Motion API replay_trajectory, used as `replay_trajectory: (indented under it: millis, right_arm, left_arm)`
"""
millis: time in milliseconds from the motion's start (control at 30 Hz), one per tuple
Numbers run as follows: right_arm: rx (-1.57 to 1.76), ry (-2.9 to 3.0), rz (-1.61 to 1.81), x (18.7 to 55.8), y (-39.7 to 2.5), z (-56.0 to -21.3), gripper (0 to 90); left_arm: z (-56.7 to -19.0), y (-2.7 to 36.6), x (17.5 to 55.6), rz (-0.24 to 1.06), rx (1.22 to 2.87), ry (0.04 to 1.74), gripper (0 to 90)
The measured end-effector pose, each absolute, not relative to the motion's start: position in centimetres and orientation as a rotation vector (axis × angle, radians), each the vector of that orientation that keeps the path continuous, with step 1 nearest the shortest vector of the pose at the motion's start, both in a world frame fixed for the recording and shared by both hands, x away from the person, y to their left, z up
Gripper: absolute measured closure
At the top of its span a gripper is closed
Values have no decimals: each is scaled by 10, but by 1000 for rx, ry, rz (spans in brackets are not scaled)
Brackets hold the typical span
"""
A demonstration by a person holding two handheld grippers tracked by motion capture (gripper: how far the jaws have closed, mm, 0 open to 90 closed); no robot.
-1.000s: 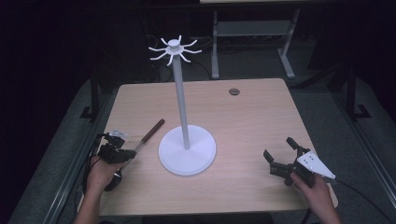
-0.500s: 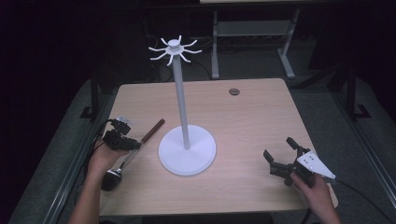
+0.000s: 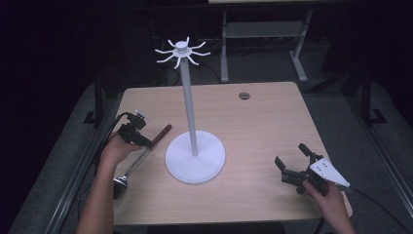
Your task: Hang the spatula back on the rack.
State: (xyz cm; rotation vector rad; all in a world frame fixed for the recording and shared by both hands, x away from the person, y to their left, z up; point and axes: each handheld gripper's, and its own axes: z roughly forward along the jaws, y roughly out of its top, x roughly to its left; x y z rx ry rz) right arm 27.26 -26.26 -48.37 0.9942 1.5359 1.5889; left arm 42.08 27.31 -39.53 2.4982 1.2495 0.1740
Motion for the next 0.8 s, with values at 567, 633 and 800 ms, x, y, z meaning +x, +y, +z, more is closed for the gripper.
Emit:
replay_trajectory:
  millis: [567,633,800]
  right_arm:
    - [992,1537,1590,273,-263,-484,0]
    - [993,1537,1590,273,-263,-484,0]
    - [993,1537,1590,273,-263,-484,0]
  left_arm:
    - [-416,263,456,131,2633,1302,643]
    - [-418,263,457,120,2637,1296,636]
    - [-423,259,458,106,2669,1290,636]
